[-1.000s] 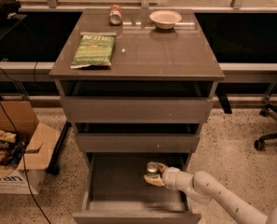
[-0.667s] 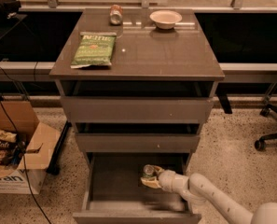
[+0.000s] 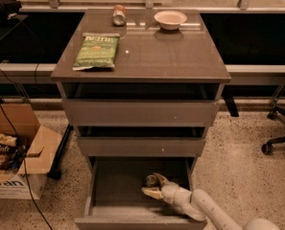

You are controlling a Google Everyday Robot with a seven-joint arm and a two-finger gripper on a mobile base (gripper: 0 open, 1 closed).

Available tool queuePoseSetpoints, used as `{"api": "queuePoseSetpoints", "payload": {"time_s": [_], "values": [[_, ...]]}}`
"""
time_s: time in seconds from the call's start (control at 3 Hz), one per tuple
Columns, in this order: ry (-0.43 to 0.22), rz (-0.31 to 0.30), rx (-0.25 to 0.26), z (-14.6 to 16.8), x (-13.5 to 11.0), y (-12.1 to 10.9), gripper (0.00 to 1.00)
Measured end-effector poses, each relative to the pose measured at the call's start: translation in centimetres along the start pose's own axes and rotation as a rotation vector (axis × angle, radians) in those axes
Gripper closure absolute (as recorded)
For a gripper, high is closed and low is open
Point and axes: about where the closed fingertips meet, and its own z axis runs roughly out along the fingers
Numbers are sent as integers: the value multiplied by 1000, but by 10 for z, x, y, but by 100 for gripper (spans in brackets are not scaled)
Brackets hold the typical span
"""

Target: Place green can into bottom drawer

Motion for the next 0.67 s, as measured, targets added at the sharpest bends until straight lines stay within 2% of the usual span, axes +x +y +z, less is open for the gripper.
{"api": "queuePoseSetpoints", "payload": {"time_s": [0.33,0.67], "values": [[2,1,3,0,2,-1,0],[2,1,2,0,2,-1,0]]}}
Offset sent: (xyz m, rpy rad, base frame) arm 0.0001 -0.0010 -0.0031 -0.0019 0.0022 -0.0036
